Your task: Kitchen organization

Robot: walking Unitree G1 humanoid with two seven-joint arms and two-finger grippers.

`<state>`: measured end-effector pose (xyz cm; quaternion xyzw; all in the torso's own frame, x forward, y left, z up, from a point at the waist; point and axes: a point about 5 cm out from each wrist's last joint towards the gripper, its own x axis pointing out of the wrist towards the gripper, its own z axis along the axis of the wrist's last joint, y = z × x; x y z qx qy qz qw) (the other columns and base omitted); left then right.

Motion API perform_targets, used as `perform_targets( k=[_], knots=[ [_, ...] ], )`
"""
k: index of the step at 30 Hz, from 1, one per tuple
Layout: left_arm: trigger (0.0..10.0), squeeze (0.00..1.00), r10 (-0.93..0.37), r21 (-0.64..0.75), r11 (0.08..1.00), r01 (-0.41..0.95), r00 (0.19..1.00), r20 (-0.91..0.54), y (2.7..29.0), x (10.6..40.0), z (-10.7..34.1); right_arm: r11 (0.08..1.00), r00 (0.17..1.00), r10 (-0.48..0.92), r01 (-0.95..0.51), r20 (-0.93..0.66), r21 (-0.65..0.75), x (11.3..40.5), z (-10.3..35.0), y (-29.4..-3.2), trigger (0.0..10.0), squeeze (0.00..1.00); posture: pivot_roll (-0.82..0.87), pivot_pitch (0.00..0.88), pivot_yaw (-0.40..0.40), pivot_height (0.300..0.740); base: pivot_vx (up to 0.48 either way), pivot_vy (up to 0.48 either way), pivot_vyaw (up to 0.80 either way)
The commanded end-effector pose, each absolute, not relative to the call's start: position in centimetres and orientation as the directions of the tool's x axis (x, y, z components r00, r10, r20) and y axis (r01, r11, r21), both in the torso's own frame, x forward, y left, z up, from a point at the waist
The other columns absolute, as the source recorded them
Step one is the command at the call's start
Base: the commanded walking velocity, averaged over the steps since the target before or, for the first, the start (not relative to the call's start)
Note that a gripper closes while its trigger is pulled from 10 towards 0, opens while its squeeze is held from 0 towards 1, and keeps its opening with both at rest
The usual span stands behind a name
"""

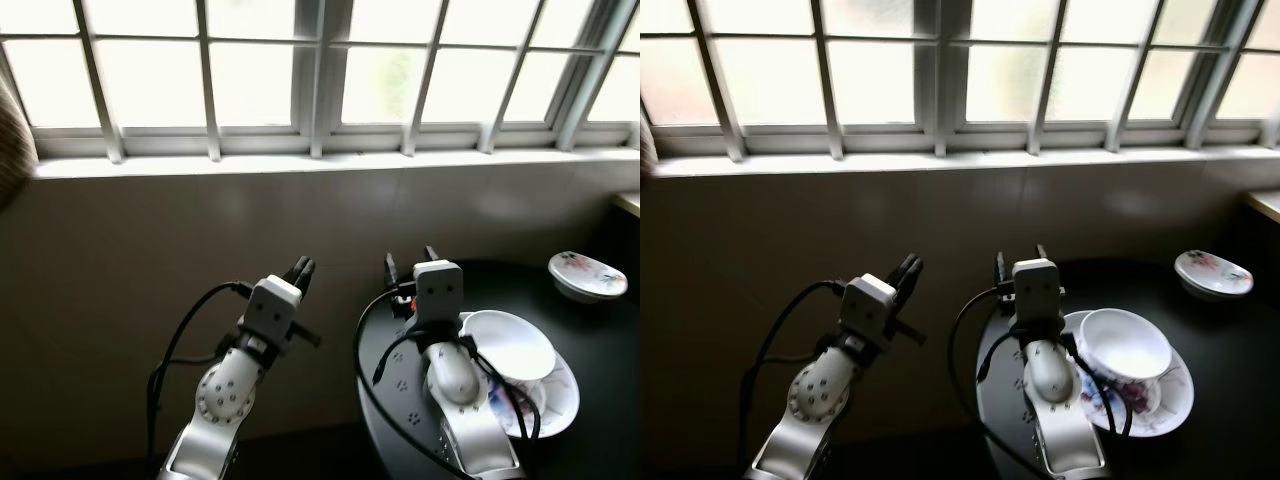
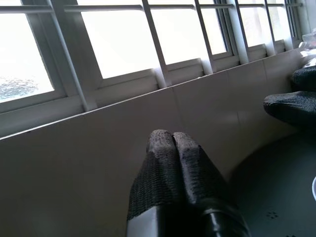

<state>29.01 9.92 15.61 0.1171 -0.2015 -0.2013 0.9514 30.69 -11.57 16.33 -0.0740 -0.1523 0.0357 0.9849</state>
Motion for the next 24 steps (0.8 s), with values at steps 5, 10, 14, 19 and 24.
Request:
perform_targets(
  k=[5, 10, 14, 19, 24],
  knots=[
    [10.0, 0.0, -0.432, 0.295, 0.892, 0.343, 0.838, 0.332, 9.7, 29.1, 15.6, 0.983, 0.948, 0.065, -0.007, 0.313, -0.183, 30.8, 16.7, -12.2, 10.0, 0.0, 0.04, 0.0, -0.016, 0.74, 0.0, 0.0, 0.0],
    [10.0, 0.0, -0.43, 0.289, 0.894, 0.343, 0.841, 0.328, 9.7, 29.1, 15.5, 0.992, 0.967, 0.036, -0.004, 0.252, -0.125, 31.1, 16.1, -12.4, 10.0, 0.0, 0.04, 0.0, -0.016, 0.74, 0.0, 0.0, -0.64],
    [10.0, 0.0, -0.428, 0.285, 0.895, 0.344, 0.843, 0.327, 9.7, 29.1, 15.5, 0.997, 0.975, -0.034, 0.049, 0.221, -0.063, 31.4, 15.9, -13.2, 10.0, 0.0, 0.04, 0.0, -0.015, 0.74, 0.0, 0.0, -0.8],
    [10.0, 0.0, -0.427, 0.285, 0.895, 0.343, 0.844, 0.324, 9.8, 29.2, 15.4, 0.984, 0.974, -0.18, 0.177, 0.139, 0.032, 32.0, 15.0, -15.5, 10.0, 0.0, 0.05, 0.0, -0.015, 0.74, 0.0, 0.0, -0.8],
    [10.0, 0.0, -0.427, 0.284, 0.895, 0.344, 0.846, 0.319, 9.9, 29.2, 15.2, 0.977, 0.97, -0.211, 0.209, 0.119, 0.026, 32.2, 14.9, -16.1, 10.0, 0.0, 0.04, 0.0, -0.014, 0.74, 0.0, 0.0, -0.8]
  ],
)
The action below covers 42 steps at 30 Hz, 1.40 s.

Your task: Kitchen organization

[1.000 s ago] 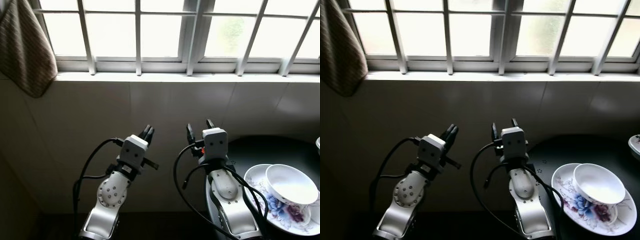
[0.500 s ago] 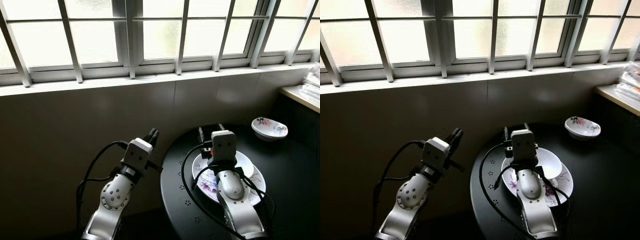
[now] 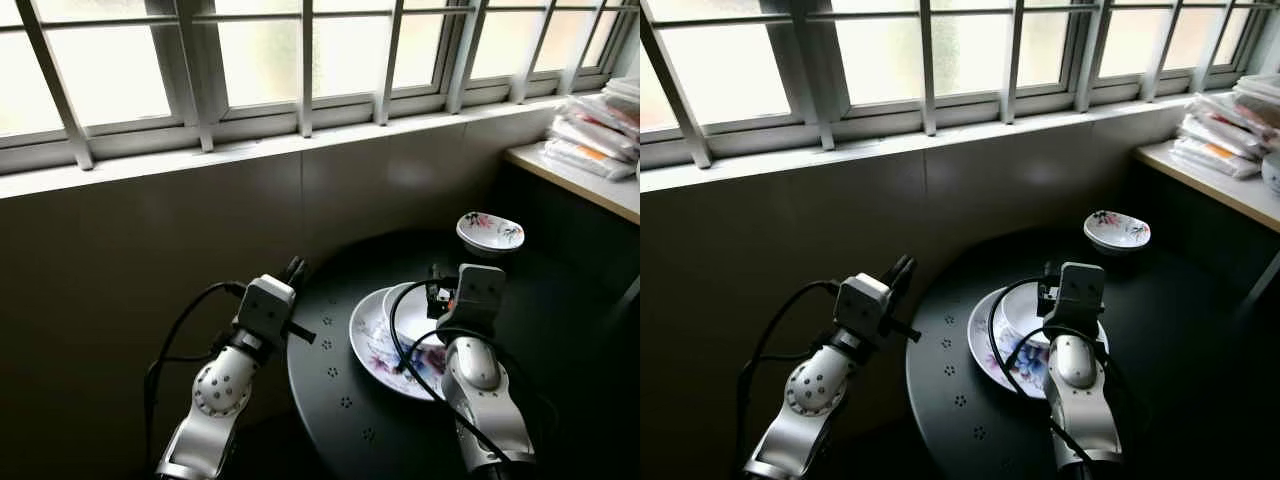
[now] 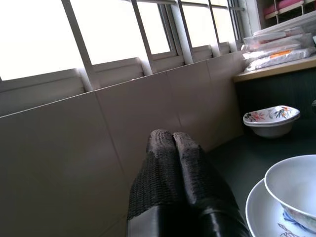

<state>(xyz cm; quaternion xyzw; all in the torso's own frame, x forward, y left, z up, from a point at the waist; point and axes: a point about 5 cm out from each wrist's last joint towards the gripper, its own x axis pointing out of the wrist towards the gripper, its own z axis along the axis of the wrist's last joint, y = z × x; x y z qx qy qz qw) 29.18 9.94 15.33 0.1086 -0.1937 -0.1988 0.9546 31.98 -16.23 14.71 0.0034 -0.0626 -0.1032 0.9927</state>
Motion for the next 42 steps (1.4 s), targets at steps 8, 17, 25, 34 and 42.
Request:
perform_targets(
  k=[8, 17, 25, 34, 42],
  knots=[
    [10.0, 0.0, -0.43, 0.284, 0.893, 0.348, 0.846, 0.314, 9.8, 29.1, 15.1, 0.966, 0.97, -0.244, 0.242, 0.005, 0.093, 32.0, 13.1, -16.3, 10.0, 0.0, 0.05, 0.0, -0.014, 0.74, 0.0, 0.0, -0.1],
    [10.0, 0.0, -0.43, 0.287, 0.892, 0.348, 0.849, 0.307, 9.9, 29.1, 14.9, 0.92, 0.923, -0.356, 0.373, -0.148, 0.118, 32.0, 11.2, -18.1, 10.0, 0.0, 0.05, 0.0, -0.015, 0.74, 0.0, 0.0, 0.0],
    [10.0, 0.0, -0.429, 0.288, 0.892, 0.348, 0.851, 0.303, 9.9, 29.1, 14.8, 0.887, 0.883, -0.409, 0.444, -0.229, 0.127, 31.6, 10.0, -18.9, 10.0, 0.0, 0.05, 0.0, -0.015, 0.74, 0.0, 0.0, 0.0],
    [10.0, 0.0, -0.429, 0.291, 0.891, 0.347, 0.853, 0.298, 9.9, 29.2, 14.7, 0.845, 0.847, -0.401, 0.489, -0.348, 0.216, 31.5, 8.8, -18.8, 10.0, 0.0, 0.05, 0.0, -0.016, 0.74, 0.0, 0.0, 0.0],
    [10.0, 0.0, -0.424, 0.288, 0.894, 0.343, 0.856, 0.297, 10.0, 29.2, 14.7, 0.865, 0.886, -0.31, 0.414, -0.345, 0.284, 32.1, 9.0, -17.5, 10.0, 0.0, 0.05, 0.0, -0.016, 0.74, 0.0, 0.0, 0.0]
  ],
)
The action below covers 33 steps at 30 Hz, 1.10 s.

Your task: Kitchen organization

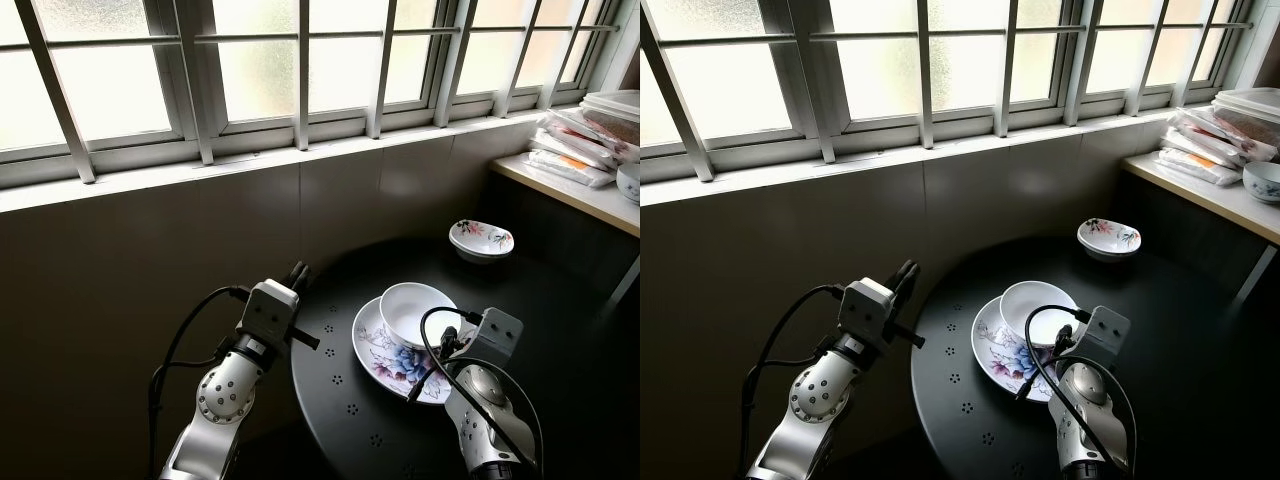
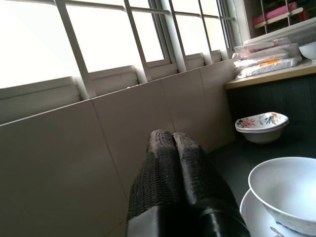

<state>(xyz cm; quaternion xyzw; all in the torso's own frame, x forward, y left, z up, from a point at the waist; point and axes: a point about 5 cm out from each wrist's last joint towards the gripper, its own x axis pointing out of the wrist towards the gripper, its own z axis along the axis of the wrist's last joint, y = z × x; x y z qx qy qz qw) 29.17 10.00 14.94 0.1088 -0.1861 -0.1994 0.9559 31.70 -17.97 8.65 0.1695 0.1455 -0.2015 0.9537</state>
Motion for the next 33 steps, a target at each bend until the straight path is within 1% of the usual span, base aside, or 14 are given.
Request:
perform_targets(
  k=[1, 9, 15, 19, 21, 26, 29, 31, 33],
  knots=[
    [10.0, 0.0, -0.423, 0.288, 0.894, 0.342, 0.856, 0.297, 10.0, 29.2, 14.7, 0.864, 0.887, -0.307, 0.412, -0.346, 0.289, 32.1, 9.0, -17.4, 10.0, 0.0, 0.05, 0.0, -0.016, 0.74, 0.0, 0.0, 0.0],
    [10.0, 0.0, -0.423, 0.288, 0.895, 0.341, 0.855, 0.3, 10.0, 29.2, 14.7, 0.879, 0.903, -0.312, 0.392, -0.295, 0.271, 32.4, 9.8, -17.4, 10.0, 0.0, 0.05, 0.0, -0.017, 0.74, 0.0, 0.0, 0.0],
    [10.0, 0.0, -0.426, 0.289, 0.893, 0.344, 0.854, 0.299, 9.9, 29.2, 14.7, 0.87, 0.902, -0.295, 0.389, -0.315, 0.301, 32.4, 9.6, -17.2, 10.0, 0.0, 0.05, 0.0, -0.018, 0.74, 0.0, 0.0, 0.0],
    [10.0, 0.0, -0.426, 0.289, 0.893, 0.344, 0.854, 0.298, 9.9, 29.2, 14.7, 0.844, 0.892, -0.273, 0.402, -0.361, 0.354, 32.4, 9.0, -17.1, 10.0, 0.0, 0.05, 0.0, -0.018, 0.74, 0.0, 0.0, 0.0],
    [10.0, 0.0, -0.427, 0.29, 0.893, 0.345, 0.854, 0.297, 9.9, 29.3, 14.6, 0.835, 0.895, -0.231, 0.384, -0.381, 0.394, 32.5, 8.7, -16.7, 10.0, 0.0, 0.05, 0.0, -0.017, 0.74, 0.0, 0.0, 0.0],
    [10.0, 0.0, -0.428, 0.292, 0.892, 0.346, 0.854, 0.295, 9.9, 29.3, 14.6, 0.841, 0.906, -0.196, 0.353, -0.375, 0.411, 32.7, 8.8, -16.2, 10.0, 0.0, 0.05, 0.0, -0.017, 0.74, 0.0, 0.0, 0.0],
    [10.0, 0.0, -0.428, 0.292, 0.892, 0.346, 0.855, 0.293, 9.8, 29.3, 14.5, 0.802, 0.901, -0.14, 0.346, -0.41, 0.487, 32.9, 8.5, -15.7, 10.0, 0.0, 0.05, 0.0, -0.018, 0.74, 0.0, 0.0, 0.0],
    [10.0, 0.0, -0.428, 0.292, 0.892, 0.346, 0.855, 0.292, 9.8, 29.3, 14.5, 0.794, 0.9, -0.131, 0.347, -0.417, 0.499, 33.0, 8.4, -15.6, 10.0, 0.0, 0.05, 0.0, -0.018, 0.74, 0.0, 0.0, 0.0],
    [10.0, 0.0, -0.429, 0.294, 0.891, 0.347, 0.856, 0.29, 9.8, 29.3, 14.5, 0.756, 0.885, -0.124, 0.377, -0.449, 0.535, 33.0, 8.0, -15.8, 10.0, 0.0, 0.05, 0.0, -0.017, 0.74, 0.0, 0.0, 0.0]
  ],
)
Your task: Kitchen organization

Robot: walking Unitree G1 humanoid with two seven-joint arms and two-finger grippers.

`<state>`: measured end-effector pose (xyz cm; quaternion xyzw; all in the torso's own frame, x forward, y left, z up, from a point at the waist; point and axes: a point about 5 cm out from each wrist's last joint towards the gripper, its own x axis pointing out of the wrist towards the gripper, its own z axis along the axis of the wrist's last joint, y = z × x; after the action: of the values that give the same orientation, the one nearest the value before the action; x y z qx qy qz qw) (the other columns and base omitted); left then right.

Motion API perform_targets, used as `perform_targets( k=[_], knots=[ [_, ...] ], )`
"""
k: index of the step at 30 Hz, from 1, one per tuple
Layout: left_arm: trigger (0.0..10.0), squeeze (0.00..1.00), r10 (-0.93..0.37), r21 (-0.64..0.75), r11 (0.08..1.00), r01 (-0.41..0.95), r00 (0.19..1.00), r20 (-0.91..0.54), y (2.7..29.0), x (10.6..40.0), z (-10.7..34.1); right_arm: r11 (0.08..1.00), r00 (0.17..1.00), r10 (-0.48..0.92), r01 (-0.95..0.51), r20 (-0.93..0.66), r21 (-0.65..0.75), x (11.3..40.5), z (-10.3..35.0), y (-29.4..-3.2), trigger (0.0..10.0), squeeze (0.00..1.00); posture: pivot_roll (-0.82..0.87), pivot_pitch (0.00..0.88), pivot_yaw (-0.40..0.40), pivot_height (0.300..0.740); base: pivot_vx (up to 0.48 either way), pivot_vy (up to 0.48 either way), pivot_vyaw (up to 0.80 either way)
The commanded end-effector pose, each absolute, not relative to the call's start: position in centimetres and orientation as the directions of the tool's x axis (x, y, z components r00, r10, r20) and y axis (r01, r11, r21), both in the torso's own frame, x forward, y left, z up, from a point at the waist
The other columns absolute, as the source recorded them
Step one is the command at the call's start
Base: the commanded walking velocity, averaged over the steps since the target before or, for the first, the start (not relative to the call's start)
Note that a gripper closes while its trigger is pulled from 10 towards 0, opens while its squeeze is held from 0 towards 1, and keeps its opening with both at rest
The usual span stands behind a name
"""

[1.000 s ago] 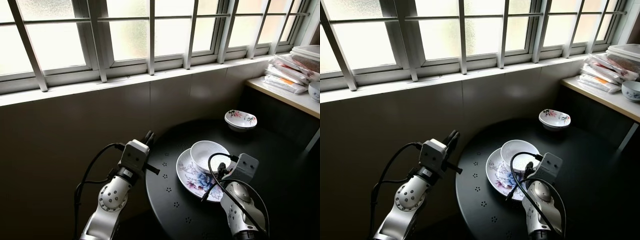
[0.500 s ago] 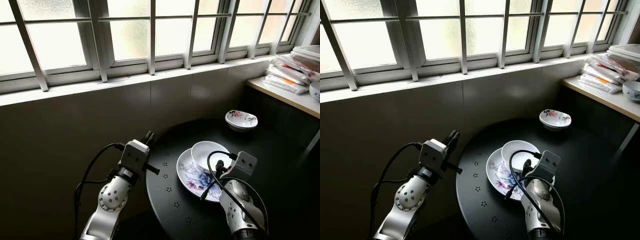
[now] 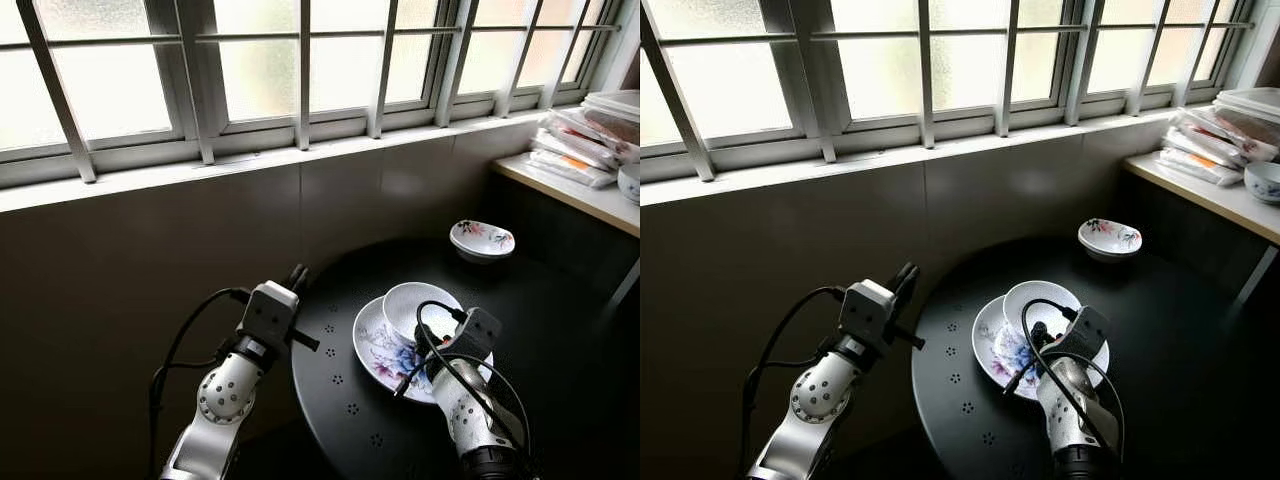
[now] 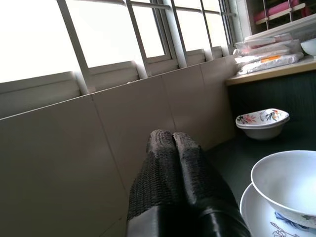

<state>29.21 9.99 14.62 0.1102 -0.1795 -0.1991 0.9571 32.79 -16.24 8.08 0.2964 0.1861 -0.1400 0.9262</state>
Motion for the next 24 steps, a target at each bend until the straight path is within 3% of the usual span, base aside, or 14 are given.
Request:
perform_targets(
  k=[1, 6, 10, 11, 12, 13, 24],
  knots=[
    [10.0, 0.0, -0.429, 0.295, 0.89, 0.347, 0.856, 0.289, 9.83, 29.3, 14.43, 0.747, 0.881, -0.123, 0.385, -0.456, 0.542, 33.01, 7.89, -15.88, 10.0, 0.0, 0.05, 0.0, -0.017, 0.74, 0.0, 0.0, 0.0],
    [10.0, 0.0, -0.431, 0.3, 0.888, 0.347, 0.857, 0.284, 9.87, 29.34, 14.26, 0.661, 0.847, -0.123, 0.459, -0.518, 0.594, 32.97, 7.06, -16.3, 10.0, 0.0, 0.05, 0.0, -0.016, 0.74, 0.0, 0.0, 0.0],
    [10.0, 0.0, -0.432, 0.302, 0.888, 0.348, 0.857, 0.283, 9.85, 29.34, 14.22, 0.653, 0.846, -0.123, 0.463, -0.519, 0.6, 33.0, 7.04, -16.37, 10.0, 0.0, 0.05, 0.0, -0.014, 0.74, 0.0, 0.0, 0.0],
    [10.0, 0.0, -0.433, 0.303, 0.887, 0.349, 0.856, 0.282, 9.82, 29.34, 14.19, 0.647, 0.85, -0.126, 0.461, -0.512, 0.607, 33.07, 7.13, -16.45, 4.2, 0.0, 0.05, 0.0, -0.014, 0.74, 0.0, 0.0, 0.0],
    [10.0, 0.0, -0.433, 0.303, 0.887, 0.349, 0.856, 0.281, 9.81, 29.35, 14.17, 0.643, 0.853, -0.127, 0.46, -0.507, 0.612, 33.1, 7.21, -16.48, 2.8, 0.0, 0.05, 0.0, -0.014, 0.74, 0.0, 0.0, 0.0],
    [10.0, 0.0, -0.434, 0.303, 0.886, 0.35, 0.856, 0.28, 9.8, 29.35, 14.14, 0.642, 0.856, -0.13, 0.457, -0.5, 0.616, 33.11, 7.29, -16.52, 0.0, 0.0, 0.05, 0.0, -0.014, 0.74, 0.0, 0.0, 0.0],
    [10.0, 0.0, -0.432, 0.309, 0.885, 0.347, 0.86, 0.271, 9.84, 29.41, 13.9, 0.614, 0.863, -0.131, 0.457, -0.487, 0.644, 33.18, 7.46, -16.38, 0.0, 0.0, 0.05, 0.0, -0.014, 0.74, 0.0, 0.0, 0.0]
  ],
)
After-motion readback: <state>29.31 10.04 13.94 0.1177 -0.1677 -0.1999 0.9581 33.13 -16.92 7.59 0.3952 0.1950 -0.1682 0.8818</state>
